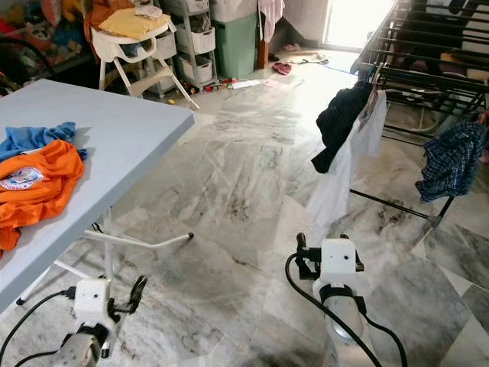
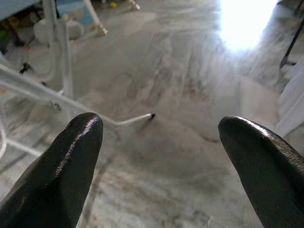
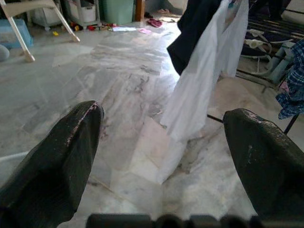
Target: Hang hanger
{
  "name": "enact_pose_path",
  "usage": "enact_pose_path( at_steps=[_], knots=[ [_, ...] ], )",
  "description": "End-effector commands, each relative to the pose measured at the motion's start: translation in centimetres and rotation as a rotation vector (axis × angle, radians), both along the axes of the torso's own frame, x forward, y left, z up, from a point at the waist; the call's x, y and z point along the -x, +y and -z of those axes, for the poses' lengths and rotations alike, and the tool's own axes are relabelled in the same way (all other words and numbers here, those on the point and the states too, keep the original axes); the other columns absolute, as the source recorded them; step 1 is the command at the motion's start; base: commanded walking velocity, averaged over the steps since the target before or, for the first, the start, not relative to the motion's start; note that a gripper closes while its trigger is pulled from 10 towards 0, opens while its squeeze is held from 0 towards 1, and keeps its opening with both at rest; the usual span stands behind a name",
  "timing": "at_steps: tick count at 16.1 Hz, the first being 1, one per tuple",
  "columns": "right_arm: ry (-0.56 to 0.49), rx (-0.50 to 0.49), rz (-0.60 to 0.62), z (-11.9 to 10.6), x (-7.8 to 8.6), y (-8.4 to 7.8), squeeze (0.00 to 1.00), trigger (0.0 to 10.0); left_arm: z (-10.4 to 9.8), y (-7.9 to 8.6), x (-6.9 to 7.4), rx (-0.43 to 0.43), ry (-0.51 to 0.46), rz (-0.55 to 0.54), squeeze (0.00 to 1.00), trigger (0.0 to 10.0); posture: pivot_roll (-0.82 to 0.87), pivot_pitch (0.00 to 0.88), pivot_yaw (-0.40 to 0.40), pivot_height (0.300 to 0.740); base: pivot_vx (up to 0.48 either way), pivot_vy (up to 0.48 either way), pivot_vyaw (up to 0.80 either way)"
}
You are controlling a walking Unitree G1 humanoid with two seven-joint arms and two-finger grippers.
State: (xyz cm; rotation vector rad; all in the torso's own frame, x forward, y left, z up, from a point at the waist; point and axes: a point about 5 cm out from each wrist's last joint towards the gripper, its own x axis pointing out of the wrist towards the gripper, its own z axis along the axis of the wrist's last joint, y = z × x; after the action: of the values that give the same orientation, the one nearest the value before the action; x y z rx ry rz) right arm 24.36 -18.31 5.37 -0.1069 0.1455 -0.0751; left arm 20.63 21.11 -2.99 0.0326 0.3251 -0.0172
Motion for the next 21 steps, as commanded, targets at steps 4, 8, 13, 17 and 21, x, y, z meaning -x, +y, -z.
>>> enact_pose_path(
  at_steps=[4, 8, 13, 17, 21],
  knots=[
    [0.018, -0.014, -0.007, 0.1, -0.2, -0.1, 0.00, 10.0, 0.4, 0.7, 0.0, -0.001, 0.026, -0.015, 0.00, 10.0, -0.12, 0.000, 0.052, 0.740, 0.000, 0.000, 0.00],
    [0.014, -0.011, -0.025, 0.1, -0.2, 0.2, 0.00, 10.0, 0.6, 0.4, 0.1, 0.019, 0.024, 0.031, 0.00, 10.0, -0.12, 0.000, 0.053, 0.740, 0.000, 0.000, 0.00],
    [-0.023, 0.005, -0.023, -0.8, -1.1, 0.2, 0.00, 10.0, -0.5, -1.9, -1.3, -0.012, -0.076, 0.175, 0.00, 10.0, -0.11, 0.000, 0.060, 0.740, 0.000, 0.000, 0.00],
    [-0.050, 0.014, -0.023, -1.5, -1.6, 0.3, 0.00, 10.0, -0.4, -2.0, -1.3, 0.017, -0.077, 0.152, 0.00, 10.0, -0.11, 0.000, 0.064, 0.740, 0.000, 0.000, 0.00],
    [-0.065, 0.024, -0.022, -1.7, -1.7, 0.4, 0.00, 10.0, -7.4, -3.8, -4.8, -0.028, -0.529, 0.229, 0.00, 10.0, -0.11, 0.000, 0.063, 0.740, 0.000, 0.000, 0.00]
  ],
)
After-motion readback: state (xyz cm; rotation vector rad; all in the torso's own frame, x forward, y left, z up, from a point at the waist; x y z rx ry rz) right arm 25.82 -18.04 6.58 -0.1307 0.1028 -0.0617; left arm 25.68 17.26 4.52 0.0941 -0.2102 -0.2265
